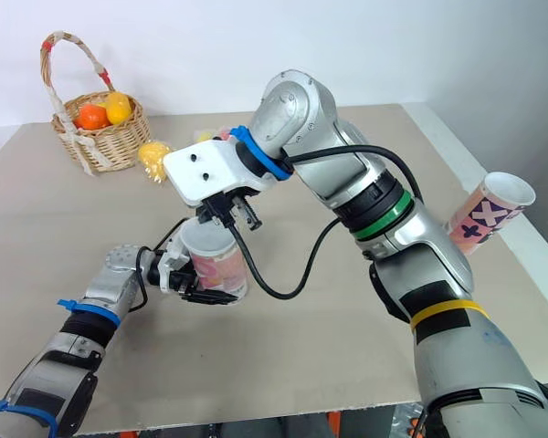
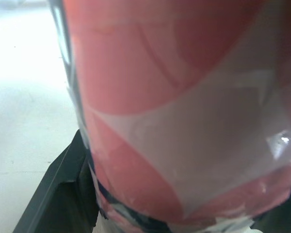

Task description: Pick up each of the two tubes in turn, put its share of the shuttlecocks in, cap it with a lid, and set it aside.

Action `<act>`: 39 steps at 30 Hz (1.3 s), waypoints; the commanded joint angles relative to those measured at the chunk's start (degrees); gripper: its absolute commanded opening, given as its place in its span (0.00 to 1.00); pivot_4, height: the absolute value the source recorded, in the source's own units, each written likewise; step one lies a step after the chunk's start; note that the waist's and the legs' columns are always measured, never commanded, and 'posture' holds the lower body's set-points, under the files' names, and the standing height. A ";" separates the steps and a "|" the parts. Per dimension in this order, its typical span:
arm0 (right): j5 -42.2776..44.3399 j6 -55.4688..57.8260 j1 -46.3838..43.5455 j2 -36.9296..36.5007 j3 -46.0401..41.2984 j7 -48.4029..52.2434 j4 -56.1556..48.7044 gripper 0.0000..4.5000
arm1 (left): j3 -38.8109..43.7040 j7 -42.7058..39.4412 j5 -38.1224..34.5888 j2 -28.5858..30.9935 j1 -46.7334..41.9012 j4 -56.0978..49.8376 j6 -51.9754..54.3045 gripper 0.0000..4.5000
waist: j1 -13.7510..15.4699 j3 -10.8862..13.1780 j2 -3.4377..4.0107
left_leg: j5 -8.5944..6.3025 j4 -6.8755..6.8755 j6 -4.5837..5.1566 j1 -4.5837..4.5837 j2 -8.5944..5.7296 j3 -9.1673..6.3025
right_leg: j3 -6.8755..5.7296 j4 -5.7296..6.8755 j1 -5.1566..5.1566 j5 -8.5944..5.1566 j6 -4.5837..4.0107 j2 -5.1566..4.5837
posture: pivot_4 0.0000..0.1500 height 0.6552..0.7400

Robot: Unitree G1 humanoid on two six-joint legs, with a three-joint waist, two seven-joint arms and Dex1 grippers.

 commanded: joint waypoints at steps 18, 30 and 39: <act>-4.22 -9.92 2.65 -3.64 1.84 2.18 -1.77 0.01 | -1.18 -0.18 1.80 1.25 1.43 -0.11 1.01 0.72 | 0.04 -0.02 -0.01 | 0.00 0.00 0.00 0.04 -0.01 -0.01 | 0.00 -0.01 0.04 -0.01 0.00 0.00 | 1.00 0.88; -1.43 -1.35 -2.84 0.59 -4.17 0.35 5.50 0.80 | -1.23 -0.23 1.90 0.89 1.22 -0.14 1.32 0.72 | 0.03 -0.04 -0.02 | 0.00 -0.07 0.00 0.27 0.00 0.00 | 0.00 0.00 0.20 -0.03 -0.07 0.01 | 1.00 0.88; 9.48 10.44 -3.55 -1.73 -11.92 3.60 9.29 0.80 | -1.11 -0.31 2.11 0.58 1.10 0.53 0.69 0.72 | 0.06 -0.04 -0.02 | 0.00 -0.20 0.00 0.15 -0.01 0.01 | 0.00 -0.04 0.10 -0.10 -0.09 -0.03 | 1.00 0.88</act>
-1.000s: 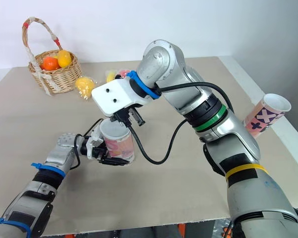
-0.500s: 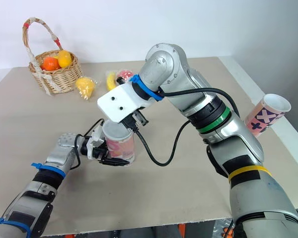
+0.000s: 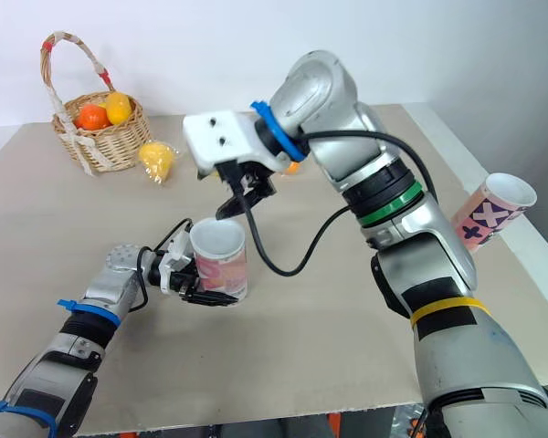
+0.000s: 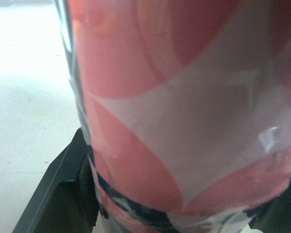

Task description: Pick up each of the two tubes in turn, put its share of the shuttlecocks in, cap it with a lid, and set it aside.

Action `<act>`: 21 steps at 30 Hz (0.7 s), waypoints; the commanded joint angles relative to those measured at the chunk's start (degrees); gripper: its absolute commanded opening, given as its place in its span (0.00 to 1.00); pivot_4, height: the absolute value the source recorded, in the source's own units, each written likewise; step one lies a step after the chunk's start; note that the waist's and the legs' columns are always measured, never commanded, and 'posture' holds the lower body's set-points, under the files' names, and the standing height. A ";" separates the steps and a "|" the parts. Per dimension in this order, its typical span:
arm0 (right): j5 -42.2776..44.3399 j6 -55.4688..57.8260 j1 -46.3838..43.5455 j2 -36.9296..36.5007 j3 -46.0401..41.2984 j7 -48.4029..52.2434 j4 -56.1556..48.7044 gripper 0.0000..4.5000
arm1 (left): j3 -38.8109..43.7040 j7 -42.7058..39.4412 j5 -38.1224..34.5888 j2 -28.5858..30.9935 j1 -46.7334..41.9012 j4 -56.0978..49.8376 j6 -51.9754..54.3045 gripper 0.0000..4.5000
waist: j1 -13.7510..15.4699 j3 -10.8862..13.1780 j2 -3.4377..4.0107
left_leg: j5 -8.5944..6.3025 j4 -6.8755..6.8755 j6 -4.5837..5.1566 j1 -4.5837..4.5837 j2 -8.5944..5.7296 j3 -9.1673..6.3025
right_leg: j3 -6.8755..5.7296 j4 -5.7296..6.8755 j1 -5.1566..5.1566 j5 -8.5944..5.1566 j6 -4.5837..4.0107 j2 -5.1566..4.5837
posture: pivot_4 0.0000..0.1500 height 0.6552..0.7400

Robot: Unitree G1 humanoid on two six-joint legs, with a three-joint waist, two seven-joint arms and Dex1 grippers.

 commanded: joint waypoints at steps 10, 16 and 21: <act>7.95 8.92 5.89 -3.78 0.11 2.65 -7.37 0.02 | -1.00 -0.40 1.75 0.48 1.29 1.88 -1.02 0.72 | -0.05 0.01 0.02 | 0.00 -0.06 0.00 0.00 0.00 0.01 | 0.01 0.01 -0.07 0.00 -0.01 0.02 | 1.00 0.88; 13.00 10.68 6.36 -5.67 3.01 2.65 -11.11 0.02 | -0.94 -0.10 1.65 0.44 1.56 1.45 -0.92 0.72 | -0.02 0.01 0.01 | 0.00 -0.09 0.00 -0.01 -0.01 0.00 | 0.01 0.00 -0.06 -0.01 -0.01 -0.01 | 1.00 0.88; 12.41 11.53 6.31 -4.74 5.45 2.52 -12.39 0.02 | -0.91 0.12 1.64 0.54 1.93 1.05 -0.81 0.72 | -0.05 0.01 0.02 | 0.00 -0.10 0.00 0.01 0.01 -0.01 | 0.00 0.00 -0.06 -0.02 -0.01 0.03 | 1.00 0.88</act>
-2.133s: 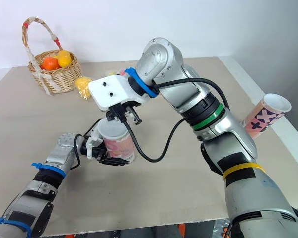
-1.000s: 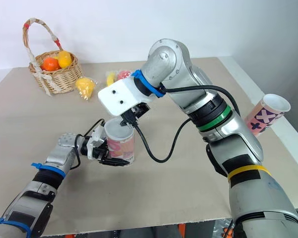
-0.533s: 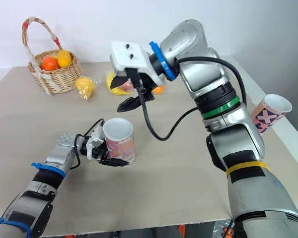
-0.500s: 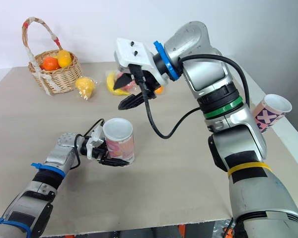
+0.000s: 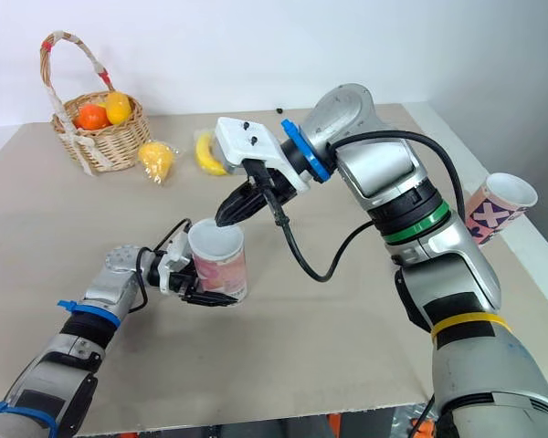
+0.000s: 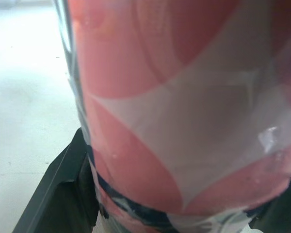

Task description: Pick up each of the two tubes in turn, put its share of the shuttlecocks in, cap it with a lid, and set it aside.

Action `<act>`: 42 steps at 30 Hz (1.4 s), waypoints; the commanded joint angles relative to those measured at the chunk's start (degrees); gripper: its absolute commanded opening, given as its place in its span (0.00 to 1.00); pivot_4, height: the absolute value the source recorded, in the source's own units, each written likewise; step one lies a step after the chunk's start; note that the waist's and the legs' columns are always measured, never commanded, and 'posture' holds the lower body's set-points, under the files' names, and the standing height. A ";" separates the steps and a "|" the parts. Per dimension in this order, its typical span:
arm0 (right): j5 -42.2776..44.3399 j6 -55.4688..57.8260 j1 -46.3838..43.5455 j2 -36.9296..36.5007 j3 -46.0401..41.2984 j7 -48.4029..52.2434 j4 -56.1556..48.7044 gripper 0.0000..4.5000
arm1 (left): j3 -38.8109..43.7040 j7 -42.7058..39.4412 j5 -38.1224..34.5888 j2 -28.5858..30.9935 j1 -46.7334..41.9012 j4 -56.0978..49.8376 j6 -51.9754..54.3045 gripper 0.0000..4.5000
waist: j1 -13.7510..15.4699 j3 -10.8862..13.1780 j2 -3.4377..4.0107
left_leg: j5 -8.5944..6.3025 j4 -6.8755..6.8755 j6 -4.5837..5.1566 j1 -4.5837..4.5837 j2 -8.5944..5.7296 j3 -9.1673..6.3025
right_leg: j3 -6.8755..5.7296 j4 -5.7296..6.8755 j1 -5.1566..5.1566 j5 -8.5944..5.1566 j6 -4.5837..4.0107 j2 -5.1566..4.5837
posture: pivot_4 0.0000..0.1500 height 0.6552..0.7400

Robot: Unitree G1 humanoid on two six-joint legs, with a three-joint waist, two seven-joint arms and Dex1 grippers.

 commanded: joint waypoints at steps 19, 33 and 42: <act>-10.55 -5.93 1.81 3.27 10.73 -0.11 0.99 0.02 | -0.83 1.16 1.11 1.65 3.13 -2.65 2.38 0.72 | -0.07 -0.04 0.00 | 0.00 -0.03 0.00 0.06 0.01 -0.01 | -0.01 -0.01 0.04 -0.01 -0.01 0.01 | 1.00 0.88; -1.64 -0.32 0.81 3.20 -0.06 2.42 0.10 0.02 | -0.42 1.99 -0.31 0.97 3.78 -4.19 2.86 0.72 | -0.10 -0.41 -0.03 | 0.00 -0.37 0.00 0.73 0.09 -0.06 | -0.03 -0.01 0.56 -0.13 -0.22 0.12 | 1.00 0.88; 4.20 3.56 7.48 -12.62 -14.79 -2.42 -3.61 0.01 | 1.63 3.87 -2.39 -0.54 3.74 -4.89 2.69 0.79 | 0.38 -0.30 -0.12 | -0.04 -0.39 0.03 -0.03 -0.11 -0.04 | -0.09 -0.15 -0.01 -0.27 -0.01 -0.18 | 1.00 0.88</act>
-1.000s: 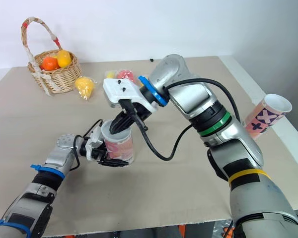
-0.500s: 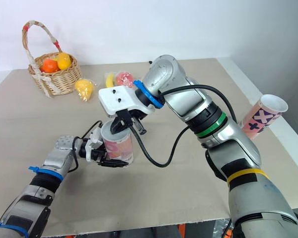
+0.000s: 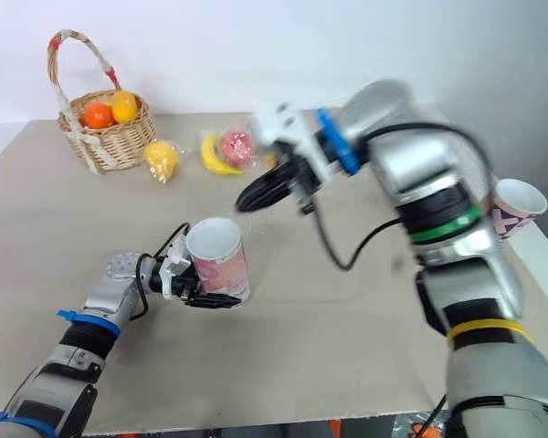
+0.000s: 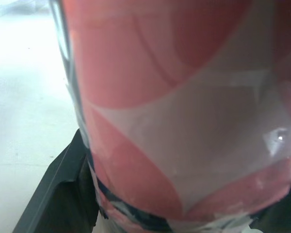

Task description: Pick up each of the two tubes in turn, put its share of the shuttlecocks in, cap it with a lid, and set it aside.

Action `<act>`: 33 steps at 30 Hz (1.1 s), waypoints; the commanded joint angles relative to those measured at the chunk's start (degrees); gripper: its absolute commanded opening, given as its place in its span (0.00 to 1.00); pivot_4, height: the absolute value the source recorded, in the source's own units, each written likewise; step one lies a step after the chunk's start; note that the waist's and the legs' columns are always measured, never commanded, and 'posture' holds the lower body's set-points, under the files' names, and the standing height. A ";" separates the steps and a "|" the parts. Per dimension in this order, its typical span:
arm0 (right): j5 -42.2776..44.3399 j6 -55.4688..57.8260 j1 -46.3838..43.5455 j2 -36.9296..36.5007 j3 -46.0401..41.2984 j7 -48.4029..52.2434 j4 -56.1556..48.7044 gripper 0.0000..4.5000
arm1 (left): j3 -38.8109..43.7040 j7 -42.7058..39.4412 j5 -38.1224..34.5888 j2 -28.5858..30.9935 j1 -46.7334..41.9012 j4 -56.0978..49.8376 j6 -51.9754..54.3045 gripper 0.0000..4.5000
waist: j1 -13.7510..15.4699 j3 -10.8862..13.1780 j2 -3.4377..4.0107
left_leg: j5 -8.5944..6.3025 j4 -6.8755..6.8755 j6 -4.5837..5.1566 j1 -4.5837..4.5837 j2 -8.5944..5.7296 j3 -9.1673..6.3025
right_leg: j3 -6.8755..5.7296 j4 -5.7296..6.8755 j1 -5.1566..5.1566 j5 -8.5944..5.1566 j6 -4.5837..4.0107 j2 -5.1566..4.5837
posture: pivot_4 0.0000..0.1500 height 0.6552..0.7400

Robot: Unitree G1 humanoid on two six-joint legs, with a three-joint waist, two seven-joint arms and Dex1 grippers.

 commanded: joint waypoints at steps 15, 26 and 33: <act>3.55 6.47 37.22 -4.83 -13.78 -22.77 -24.55 0.53 | 2.33 -1.79 -1.36 4.35 1.86 -3.82 -0.56 1.00 | -0.44 0.27 -0.01 | 0.01 0.02 -0.01 -0.06 0.02 0.05 | 0.10 0.04 -0.10 0.04 0.05 0.08 | 1.00 0.88; 2.50 3.24 47.73 -0.80 -8.24 -26.74 -27.02 0.99 | 10.89 -2.25 -4.43 17.60 8.64 -7.30 -0.48 1.00 | -0.54 0.50 -0.32 | 0.01 0.02 -0.01 -0.02 0.18 0.03 | 0.07 0.03 -0.10 0.05 -0.01 0.22 | 1.00 0.88; -3.96 -4.25 45.10 10.32 -0.16 -32.45 -19.65 0.99 | 20.35 0.53 -23.50 24.21 16.20 -30.69 20.31 1.00 | -0.37 0.71 -0.62 | 0.02 -0.02 -0.04 -0.03 0.31 0.07 | 0.05 0.04 -0.12 0.03 -0.06 0.24 | 1.00 0.88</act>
